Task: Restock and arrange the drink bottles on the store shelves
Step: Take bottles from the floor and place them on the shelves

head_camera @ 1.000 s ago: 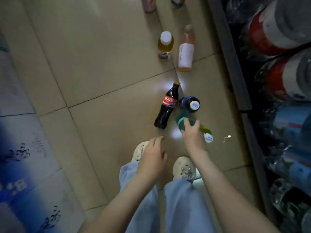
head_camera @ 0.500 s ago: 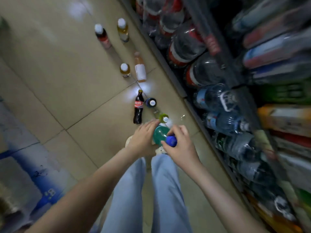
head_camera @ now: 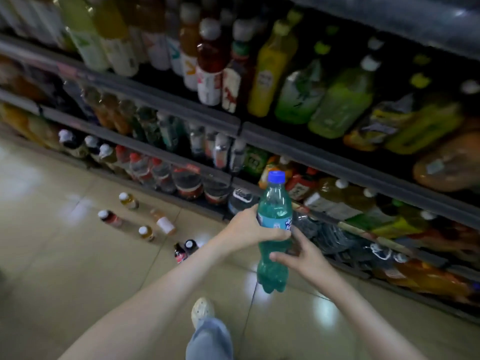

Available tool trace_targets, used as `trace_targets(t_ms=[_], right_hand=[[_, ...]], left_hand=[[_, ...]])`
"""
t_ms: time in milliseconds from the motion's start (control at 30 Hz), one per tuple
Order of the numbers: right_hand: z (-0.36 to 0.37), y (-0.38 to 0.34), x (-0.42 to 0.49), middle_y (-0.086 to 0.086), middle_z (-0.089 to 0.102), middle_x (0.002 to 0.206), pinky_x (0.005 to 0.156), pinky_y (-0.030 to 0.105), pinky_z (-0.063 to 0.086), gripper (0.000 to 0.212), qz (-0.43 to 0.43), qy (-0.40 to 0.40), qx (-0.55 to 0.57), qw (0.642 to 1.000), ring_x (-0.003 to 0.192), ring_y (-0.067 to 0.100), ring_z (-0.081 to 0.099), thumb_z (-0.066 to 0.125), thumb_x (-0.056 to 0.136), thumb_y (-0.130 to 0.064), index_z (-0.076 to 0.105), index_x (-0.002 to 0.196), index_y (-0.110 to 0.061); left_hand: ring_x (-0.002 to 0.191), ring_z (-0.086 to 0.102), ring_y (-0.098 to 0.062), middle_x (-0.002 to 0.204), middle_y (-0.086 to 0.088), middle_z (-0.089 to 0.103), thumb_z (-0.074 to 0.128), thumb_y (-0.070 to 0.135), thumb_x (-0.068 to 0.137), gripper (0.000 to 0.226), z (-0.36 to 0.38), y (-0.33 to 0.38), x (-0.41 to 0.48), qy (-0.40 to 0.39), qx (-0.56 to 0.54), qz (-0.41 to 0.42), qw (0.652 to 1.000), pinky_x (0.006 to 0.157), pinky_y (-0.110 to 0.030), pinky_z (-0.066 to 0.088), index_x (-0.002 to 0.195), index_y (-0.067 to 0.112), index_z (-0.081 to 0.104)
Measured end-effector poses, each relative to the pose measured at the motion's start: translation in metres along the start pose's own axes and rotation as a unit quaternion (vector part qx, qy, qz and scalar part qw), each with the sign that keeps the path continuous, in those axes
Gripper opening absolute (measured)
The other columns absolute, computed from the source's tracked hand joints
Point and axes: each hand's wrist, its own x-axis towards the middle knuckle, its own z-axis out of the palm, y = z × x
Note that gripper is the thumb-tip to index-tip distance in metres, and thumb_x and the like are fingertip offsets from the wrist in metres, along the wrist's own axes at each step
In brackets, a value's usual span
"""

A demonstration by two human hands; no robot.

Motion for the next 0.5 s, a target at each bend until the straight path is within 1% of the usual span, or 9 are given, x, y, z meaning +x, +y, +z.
trace_targets(t_ms=[33, 100, 133, 200, 267, 333, 367, 433, 500], right_hand=[[-0.023, 0.003, -0.020, -0.013, 0.064, 0.119, 0.100, 0.037, 0.047, 0.062, -0.007, 0.019, 0.011, 1.000, 0.110, 0.008, 0.061, 0.084, 0.070, -0.013, 0.051, 0.116, -0.040], [-0.072, 0.011, -0.060, -0.015, 0.067, 0.113, 0.096, 0.032, 0.050, 0.063, -0.036, 0.072, 0.033, 0.996, 0.106, 0.003, 0.062, 0.085, 0.064, -0.024, 0.053, 0.117, -0.038], [-0.098, 0.019, -0.082, -0.012, 0.068, 0.112, 0.094, 0.031, 0.051, 0.064, -0.049, 0.104, 0.045, 0.992, 0.104, 0.003, 0.064, 0.085, 0.062, -0.024, 0.053, 0.117, -0.034], [-0.153, 0.037, -0.128, -0.007, 0.069, 0.108, 0.088, 0.029, 0.053, 0.062, -0.071, 0.166, 0.074, 0.981, 0.100, 0.006, 0.066, 0.085, 0.065, -0.013, 0.054, 0.115, -0.029], [-0.210, 0.055, -0.175, -0.007, 0.070, 0.104, 0.082, 0.024, 0.054, 0.061, -0.101, 0.227, 0.095, 0.964, 0.096, 0.006, 0.067, 0.084, 0.066, -0.005, 0.053, 0.114, -0.028], [-0.269, 0.066, -0.219, -0.007, 0.071, 0.099, 0.070, 0.017, 0.052, 0.062, -0.130, 0.289, 0.120, 0.941, 0.087, 0.004, 0.068, 0.084, 0.066, -0.001, 0.054, 0.113, -0.028], [-0.300, 0.069, -0.239, -0.005, 0.072, 0.098, 0.067, 0.016, 0.052, 0.062, -0.143, 0.323, 0.132, 0.926, 0.085, 0.005, 0.069, 0.083, 0.066, 0.000, 0.054, 0.114, -0.027], [-0.356, 0.070, -0.277, -0.006, 0.073, 0.102, 0.073, 0.021, 0.054, 0.061, -0.176, 0.394, 0.149, 0.890, 0.093, 0.009, 0.069, 0.084, 0.067, -0.001, 0.055, 0.116, -0.025], [-0.410, 0.065, -0.306, -0.007, 0.072, 0.102, 0.080, 0.022, 0.053, 0.059, -0.216, 0.467, 0.141, 0.846, 0.097, 0.007, 0.068, 0.087, 0.066, -0.008, 0.055, 0.112, -0.025]], left_hand=[[0.090, 0.064, 0.000, 0.095, 0.019, 0.069, 0.082, 0.049, 0.060, 0.045, 0.023, 0.027, -0.001, -0.019, 0.010, 0.022, 1.000, 0.086, -0.029, 0.054, 0.099, 0.036, 0.063], [0.085, 0.062, 0.004, 0.089, 0.022, 0.067, 0.081, 0.046, 0.065, 0.037, 0.076, 0.082, -0.003, -0.043, 0.060, 0.076, 0.994, 0.079, -0.019, 0.052, 0.095, 0.038, 0.060], [0.083, 0.060, 0.006, 0.087, 0.024, 0.065, 0.080, 0.046, 0.067, 0.036, 0.105, 0.111, -0.007, -0.052, 0.095, 0.103, 0.989, 0.072, -0.012, 0.048, 0.094, 0.038, 0.059], [0.084, 0.060, 0.003, 0.089, 0.023, 0.064, 0.079, 0.049, 0.068, 0.040, 0.168, 0.166, -0.014, -0.072, 0.153, 0.159, 0.973, 0.067, -0.008, 0.043, 0.100, 0.037, 0.058], [0.087, 0.061, 0.001, 0.090, 0.023, 0.064, 0.078, 0.052, 0.067, 0.044, 0.230, 0.219, -0.021, -0.094, 0.184, 0.209, 0.956, 0.072, -0.012, 0.047, 0.104, 0.037, 0.058], [0.088, 0.062, -0.002, 0.094, 0.019, 0.067, 0.072, 0.061, 0.068, 0.049, 0.287, 0.271, -0.027, -0.096, 0.221, 0.271, 0.932, 0.077, -0.022, 0.052, 0.107, 0.036, 0.057], [0.090, 0.062, -0.003, 0.097, 0.017, 0.067, 0.068, 0.065, 0.071, 0.050, 0.313, 0.298, -0.029, -0.088, 0.233, 0.308, 0.918, 0.080, -0.027, 0.052, 0.109, 0.036, 0.056], [0.091, 0.063, -0.003, 0.101, 0.014, 0.069, 0.059, 0.064, 0.079, 0.043, 0.358, 0.348, -0.031, -0.065, 0.208, 0.384, 0.897, 0.085, -0.031, 0.052, 0.110, 0.035, 0.058], [0.088, 0.064, -0.002, 0.098, 0.012, 0.069, 0.056, 0.053, 0.087, 0.031, 0.396, 0.394, -0.029, -0.033, 0.171, 0.445, 0.879, 0.085, -0.031, 0.051, 0.108, 0.031, 0.061]])
